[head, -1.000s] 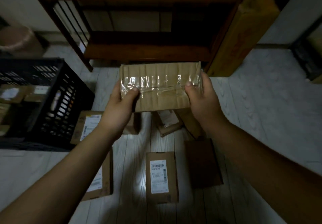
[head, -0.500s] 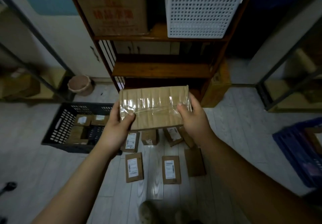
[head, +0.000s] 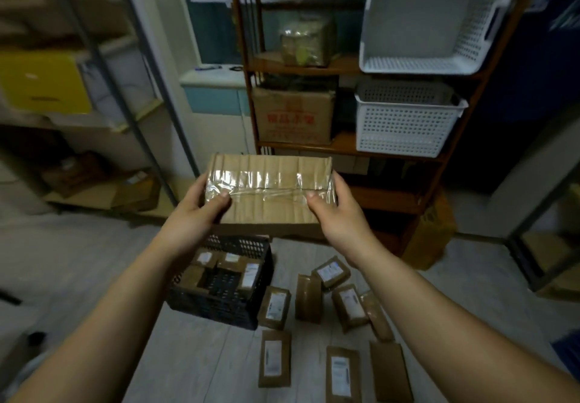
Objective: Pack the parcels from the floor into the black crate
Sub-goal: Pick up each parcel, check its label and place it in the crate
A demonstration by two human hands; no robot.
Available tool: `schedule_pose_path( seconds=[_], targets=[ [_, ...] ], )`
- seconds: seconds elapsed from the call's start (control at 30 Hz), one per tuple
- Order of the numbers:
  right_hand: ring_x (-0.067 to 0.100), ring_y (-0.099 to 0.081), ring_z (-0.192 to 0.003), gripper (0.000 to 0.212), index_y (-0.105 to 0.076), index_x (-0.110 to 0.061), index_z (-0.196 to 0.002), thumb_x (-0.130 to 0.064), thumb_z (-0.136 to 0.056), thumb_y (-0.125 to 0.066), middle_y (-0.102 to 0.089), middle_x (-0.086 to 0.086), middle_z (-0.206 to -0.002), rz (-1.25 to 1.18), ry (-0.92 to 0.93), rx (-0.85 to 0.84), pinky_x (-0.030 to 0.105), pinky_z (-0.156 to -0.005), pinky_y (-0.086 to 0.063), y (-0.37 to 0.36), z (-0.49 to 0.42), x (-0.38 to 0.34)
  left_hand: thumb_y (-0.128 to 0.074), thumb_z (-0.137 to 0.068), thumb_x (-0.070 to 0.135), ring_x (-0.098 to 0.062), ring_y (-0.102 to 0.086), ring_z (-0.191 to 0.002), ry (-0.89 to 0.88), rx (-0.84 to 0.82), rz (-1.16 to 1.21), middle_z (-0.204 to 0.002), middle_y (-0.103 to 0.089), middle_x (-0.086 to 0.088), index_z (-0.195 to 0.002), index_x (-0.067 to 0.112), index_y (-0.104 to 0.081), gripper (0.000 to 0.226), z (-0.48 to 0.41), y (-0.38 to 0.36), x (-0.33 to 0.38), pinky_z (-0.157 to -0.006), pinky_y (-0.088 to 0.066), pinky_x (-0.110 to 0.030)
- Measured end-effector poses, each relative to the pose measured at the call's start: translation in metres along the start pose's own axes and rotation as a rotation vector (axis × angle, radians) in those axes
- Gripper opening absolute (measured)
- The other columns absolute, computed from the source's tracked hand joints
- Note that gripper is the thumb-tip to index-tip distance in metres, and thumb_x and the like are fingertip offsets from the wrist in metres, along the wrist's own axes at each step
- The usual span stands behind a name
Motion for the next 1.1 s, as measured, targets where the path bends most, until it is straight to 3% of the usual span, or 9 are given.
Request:
schedule_pose_path(
  seconds=[0.07, 0.13, 0.3, 0.43, 0.57, 0.7, 0.97, 1.1],
  targets=[
    [0.008, -0.055, -0.112, 0.053, -0.034, -0.041, -0.141, -0.037, -0.093, -0.056, -0.052, -0.009, -0.132, -0.007, -0.002, -0.029, 0.016, -0.068, -0.045, -0.039, -0.002, -0.005, -0.055, -0.091, 0.034, -0.016, -0.068, -0.098, 0.018, 0.012, -0.010, -0.120, -0.062, 0.007, -0.134, 0.048, -0.037, 0.049, -0.004, 0.040, -0.009, -0.089, -0.053, -0.045],
    [0.006, -0.057, -0.109, 0.053, -0.035, -0.039, -0.142, -0.035, -0.093, -0.056, -0.055, -0.011, -0.129, -0.021, -0.004, -0.056, 0.015, -0.068, -0.045, -0.082, -0.004, -0.007, -0.058, -0.088, 0.039, -0.015, -0.068, -0.098, 0.038, 0.007, -0.038, -0.120, -0.062, 0.009, -0.132, 0.051, -0.037, 0.050, -0.008, 0.081, -0.019, -0.093, -0.051, -0.048],
    [0.013, -0.052, -0.120, 0.071, -0.019, -0.041, -0.147, -0.036, -0.089, -0.061, -0.050, -0.009, -0.137, 0.032, -0.045, -0.109, 0.031, -0.092, -0.048, -0.188, -0.008, -0.002, -0.057, -0.091, 0.030, -0.008, -0.064, -0.097, 0.075, 0.008, -0.065, -0.119, -0.060, 0.010, -0.140, 0.042, -0.031, 0.056, -0.016, 0.174, -0.043, -0.090, -0.052, -0.037],
    [0.014, -0.038, -0.132, 0.093, -0.001, -0.048, -0.147, -0.037, -0.084, -0.067, -0.031, -0.009, -0.149, 0.162, -0.008, -0.144, 0.039, -0.106, -0.040, -0.246, -0.010, -0.010, -0.054, -0.093, 0.027, -0.010, -0.061, -0.101, 0.093, 0.001, -0.061, -0.120, -0.056, 0.006, -0.144, 0.039, -0.024, 0.060, -0.032, 0.225, -0.051, -0.093, -0.049, -0.037],
    [0.013, -0.020, -0.139, 0.112, 0.008, -0.037, -0.150, -0.039, -0.076, -0.076, -0.003, -0.014, -0.155, 0.391, 0.007, -0.234, 0.028, -0.108, -0.024, -0.276, -0.031, -0.010, -0.053, -0.093, 0.028, -0.011, -0.056, -0.102, 0.094, -0.007, -0.081, -0.126, -0.049, 0.005, -0.145, 0.039, -0.020, 0.063, -0.068, 0.253, -0.057, -0.093, -0.044, -0.031],
    [0.014, -0.017, -0.141, 0.115, 0.008, -0.035, -0.150, -0.040, -0.074, -0.077, 0.001, -0.014, -0.155, 0.460, -0.020, -0.248, 0.024, -0.106, -0.021, -0.297, -0.073, 0.003, -0.051, -0.094, 0.031, -0.010, -0.051, -0.103, 0.093, 0.000, -0.163, -0.140, -0.046, 0.001, -0.148, 0.033, -0.014, 0.065, -0.110, 0.263, -0.066, -0.089, -0.040, -0.027],
    [0.019, -0.013, -0.144, 0.111, 0.005, -0.038, -0.150, -0.042, -0.075, -0.076, 0.003, -0.011, -0.158, 0.458, -0.113, -0.283, 0.038, -0.113, -0.023, -0.343, -0.161, 0.038, -0.050, -0.095, 0.024, -0.006, -0.035, -0.115, 0.042, -0.015, -0.432, -0.130, -0.033, 0.009, -0.149, 0.022, -0.008, 0.068, -0.193, 0.283, -0.085, -0.097, -0.030, -0.022],
    [0.019, -0.015, -0.144, 0.110, 0.004, -0.036, -0.151, -0.043, -0.074, -0.076, 0.003, -0.010, -0.158, 0.458, -0.166, -0.268, 0.038, -0.114, -0.024, -0.356, -0.193, 0.051, -0.058, -0.087, 0.040, -0.022, -0.030, -0.133, 0.048, -0.053, -0.518, -0.145, -0.026, -0.003, -0.148, 0.029, -0.007, 0.080, -0.233, 0.293, -0.104, -0.112, -0.029, -0.040]
  ],
)
Point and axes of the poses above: each hand's wrist, its own z-axis away from the middle knuckle, its own y-axis out of the back of the hand, x = y × z, the point moved 3 cm from there along -z, towards the middle knuckle
